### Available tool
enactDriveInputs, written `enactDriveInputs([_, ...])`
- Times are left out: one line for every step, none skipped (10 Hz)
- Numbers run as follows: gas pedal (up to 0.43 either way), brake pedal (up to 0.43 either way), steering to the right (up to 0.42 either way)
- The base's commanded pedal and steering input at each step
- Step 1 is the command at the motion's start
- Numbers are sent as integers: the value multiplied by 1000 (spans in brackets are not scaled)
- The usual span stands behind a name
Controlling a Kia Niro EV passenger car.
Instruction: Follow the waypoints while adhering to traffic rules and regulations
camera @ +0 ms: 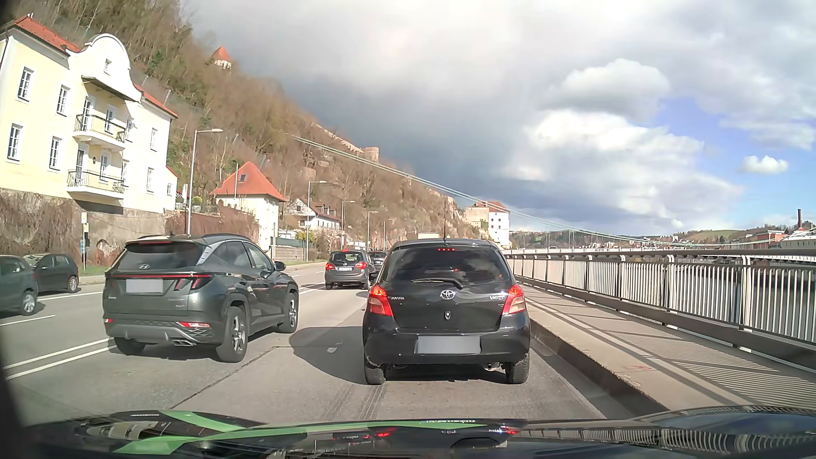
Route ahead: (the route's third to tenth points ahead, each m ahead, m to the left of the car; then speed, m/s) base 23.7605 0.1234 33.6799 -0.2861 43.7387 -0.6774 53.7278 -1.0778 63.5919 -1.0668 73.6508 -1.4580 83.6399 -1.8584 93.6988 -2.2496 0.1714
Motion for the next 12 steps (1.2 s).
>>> enactDriveInputs([0, 116, 5])
enactDriveInputs([0, 122, 5])
enactDriveInputs([0, 116, 5])
enactDriveInputs([0, 110, 4])
enactDriveInputs([0, 110, 4])
enactDriveInputs([0, 104, 4])
enactDriveInputs([0, 110, 4])
enactDriveInputs([0, 110, 4])
enactDriveInputs([0, 116, 4])
enactDriveInputs([0, 116, 4])
enactDriveInputs([0, 110, 4])
enactDriveInputs([0, 110, 4])
